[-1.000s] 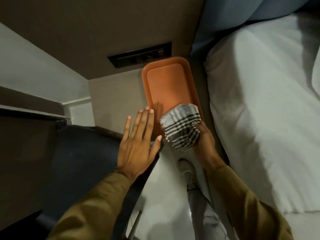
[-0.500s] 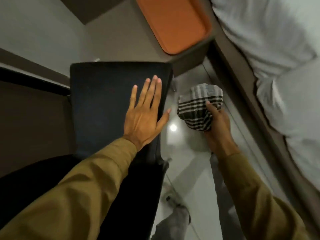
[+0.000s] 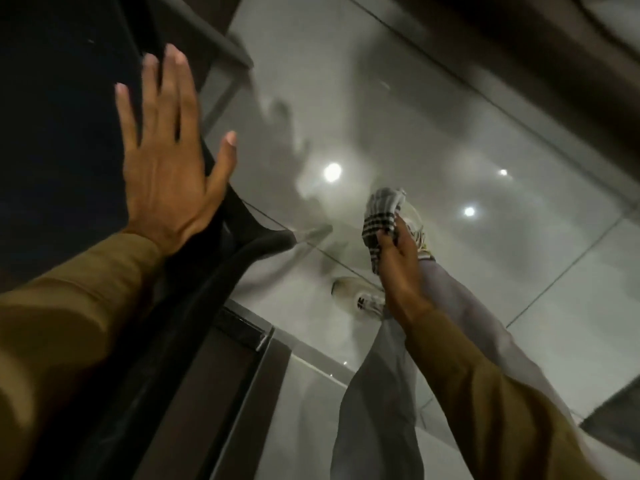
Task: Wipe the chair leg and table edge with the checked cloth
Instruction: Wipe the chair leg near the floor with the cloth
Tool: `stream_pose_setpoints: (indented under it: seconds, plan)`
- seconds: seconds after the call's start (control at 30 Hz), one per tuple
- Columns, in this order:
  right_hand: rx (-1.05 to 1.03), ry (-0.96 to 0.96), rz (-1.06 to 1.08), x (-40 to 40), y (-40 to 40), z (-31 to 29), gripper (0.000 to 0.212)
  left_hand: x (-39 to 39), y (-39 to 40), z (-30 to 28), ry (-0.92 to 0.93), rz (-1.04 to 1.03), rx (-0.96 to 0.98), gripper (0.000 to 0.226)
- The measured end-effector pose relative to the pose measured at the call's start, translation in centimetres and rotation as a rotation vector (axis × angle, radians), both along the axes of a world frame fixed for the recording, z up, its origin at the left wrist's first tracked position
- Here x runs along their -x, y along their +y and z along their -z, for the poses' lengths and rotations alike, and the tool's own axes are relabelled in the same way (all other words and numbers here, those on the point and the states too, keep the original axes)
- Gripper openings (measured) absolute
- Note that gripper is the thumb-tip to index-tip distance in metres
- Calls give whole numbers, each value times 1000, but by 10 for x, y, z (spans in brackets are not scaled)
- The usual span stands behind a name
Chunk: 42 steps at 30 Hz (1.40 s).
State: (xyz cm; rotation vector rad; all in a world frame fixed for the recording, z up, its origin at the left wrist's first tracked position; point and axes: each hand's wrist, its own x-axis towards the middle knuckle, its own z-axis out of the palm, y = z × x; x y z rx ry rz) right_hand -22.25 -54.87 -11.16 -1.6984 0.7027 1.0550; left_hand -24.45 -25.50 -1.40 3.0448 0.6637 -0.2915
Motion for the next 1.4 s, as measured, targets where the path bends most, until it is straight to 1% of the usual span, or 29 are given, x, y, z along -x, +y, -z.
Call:
stream_pose_setpoints:
  seconds: [0.07, 0.13, 0.2, 0.27, 0.37, 0.4, 0.47, 0.5, 0.6, 0.7, 0.73, 0.8, 0.83, 0.9, 0.93, 0.97, 1.03, 1.1, 1.2, 1.27, 1.33, 1.4]
  plan:
    - [-4, -7, 20, 15, -2, 5, 52, 1, -4, 12, -34, 29, 17, 81]
    - [-57, -15, 3, 29, 3, 4, 50, 2, -6, 22, -62, 62, 29, 79]
    - [-168, 15, -64, 43, 17, -3, 45, 1, -5, 29, -70, 79, 32, 78]
    - [-315, 111, -101, 57, 40, -7, 39, 1, -4, 37, -59, 70, 35, 78]
    - [-440, 168, -29, 71, 64, -2, 57, 3, -5, 43, -34, 60, 14, 75]
    - [-447, 155, -24, 74, 67, 3, 57, 3, -7, 42, -45, 47, 15, 74]
    - [-410, 110, -73, 76, 72, 17, 49, 1, -10, 41, -69, 12, 49, 71]
    - [-383, 78, -105, 75, 73, 25, 48, -1, -12, 39, -69, 4, 72, 70]
    - [-299, 82, -119, 67, 87, 72, 59, -2, -11, 36, -18, 11, 132, 69]
    - [-247, 131, -228, 52, 95, 115, 44, -4, -8, 35, 5, -24, 187, 70]
    - [-239, 170, -212, 47, 96, 119, 40, -6, -9, 36, 10, -21, 190, 70]
    - [-295, 255, -120, 42, 95, 106, 34, -8, -11, 34, 22, -11, 160, 70]
    - [-338, 266, -102, 45, 91, 92, 36, -9, -12, 34, 26, -14, 142, 71]
    - [-414, 228, -87, 53, 78, 59, 55, -9, -13, 33, 43, -21, 107, 71]
    - [-458, 211, -99, 57, 71, 45, 58, -9, -13, 34, 52, -19, 90, 71]
    - [-489, 194, -129, 61, 68, 37, 57, -8, -12, 35, 54, -15, 77, 71]
    - [-497, 147, -167, 66, 67, 39, 53, -7, -11, 38, 36, -9, 62, 72]
    - [-418, 93, -161, 64, 74, 60, 54, -5, -9, 42, 4, 2, 58, 73]
    - [-294, 189, -133, 51, 89, 103, 57, 1, -4, 48, -20, 19, 36, 73]
    - [-247, 230, -173, 43, 90, 119, 59, 2, -3, 52, -34, 25, 34, 74]
    - [-291, 228, -198, 40, 89, 111, 57, 2, -2, 54, -41, 30, 14, 74]
    - [-371, 189, -146, 45, 84, 83, 55, 3, -1, 53, -37, 34, 5, 74]
